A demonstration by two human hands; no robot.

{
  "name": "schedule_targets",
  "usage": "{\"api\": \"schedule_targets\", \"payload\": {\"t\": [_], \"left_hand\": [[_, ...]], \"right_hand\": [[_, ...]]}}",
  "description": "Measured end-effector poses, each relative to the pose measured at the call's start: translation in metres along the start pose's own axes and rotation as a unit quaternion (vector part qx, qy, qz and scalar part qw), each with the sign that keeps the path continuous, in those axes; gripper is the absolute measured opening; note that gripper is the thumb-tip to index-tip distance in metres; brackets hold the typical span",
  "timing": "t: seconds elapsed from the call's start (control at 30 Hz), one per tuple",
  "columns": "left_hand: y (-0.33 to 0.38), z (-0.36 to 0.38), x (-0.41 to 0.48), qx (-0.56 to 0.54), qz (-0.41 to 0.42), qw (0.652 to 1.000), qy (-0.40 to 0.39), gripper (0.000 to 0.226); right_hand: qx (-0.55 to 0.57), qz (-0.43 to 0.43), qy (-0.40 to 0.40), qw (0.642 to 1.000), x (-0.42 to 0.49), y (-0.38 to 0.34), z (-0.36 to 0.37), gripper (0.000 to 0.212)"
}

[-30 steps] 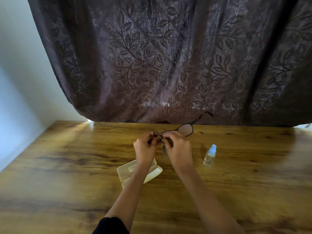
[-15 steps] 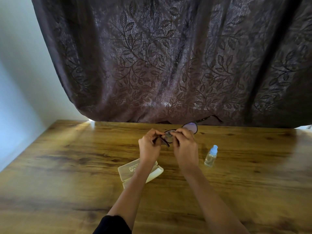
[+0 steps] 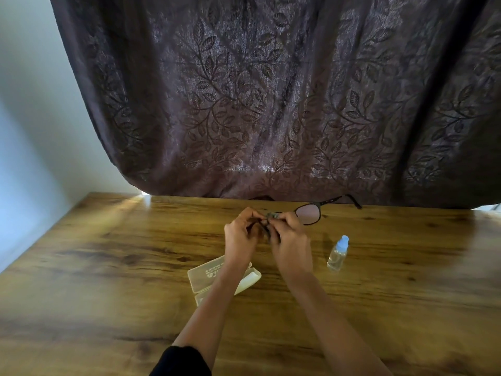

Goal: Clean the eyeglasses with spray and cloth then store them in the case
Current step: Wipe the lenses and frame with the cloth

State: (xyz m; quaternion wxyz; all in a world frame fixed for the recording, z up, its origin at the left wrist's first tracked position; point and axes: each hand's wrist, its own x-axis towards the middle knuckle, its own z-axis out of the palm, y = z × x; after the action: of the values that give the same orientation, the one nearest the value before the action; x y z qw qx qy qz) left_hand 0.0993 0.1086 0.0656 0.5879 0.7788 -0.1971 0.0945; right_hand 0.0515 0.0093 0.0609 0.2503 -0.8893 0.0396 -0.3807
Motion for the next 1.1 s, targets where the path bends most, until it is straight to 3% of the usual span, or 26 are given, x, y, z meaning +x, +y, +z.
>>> {"api": "schedule_targets", "payload": {"t": [0.2,0.37,0.57,0.73,0.9,1.1], "left_hand": [[-0.002,0.0,-0.001,0.006,0.007,1.0,-0.015,0.032],[-0.004,-0.002,0.003,0.016,0.033,0.999,-0.008,0.032],[-0.002,0.0,0.0,0.002,0.026,1.0,-0.011,0.029],[-0.008,-0.003,0.002,-0.006,0.031,0.999,-0.002,0.033],[-0.005,-0.003,0.001,0.007,0.045,0.999,-0.021,0.036],[-0.017,-0.005,0.005,0.015,0.057,0.998,-0.019,0.029]], "right_hand": [[0.008,0.029,0.034,0.999,0.009,0.008,-0.006,0.011],[0.005,-0.008,0.002,1.0,0.0,0.001,-0.002,0.013],[0.007,0.041,0.019,0.999,0.01,0.006,-0.005,0.014],[0.006,-0.011,-0.009,1.0,0.001,-0.002,0.001,0.013],[0.005,0.015,0.042,0.999,0.009,0.007,-0.005,0.008],[0.012,-0.018,0.008,1.0,-0.001,0.003,-0.002,0.014]]}}
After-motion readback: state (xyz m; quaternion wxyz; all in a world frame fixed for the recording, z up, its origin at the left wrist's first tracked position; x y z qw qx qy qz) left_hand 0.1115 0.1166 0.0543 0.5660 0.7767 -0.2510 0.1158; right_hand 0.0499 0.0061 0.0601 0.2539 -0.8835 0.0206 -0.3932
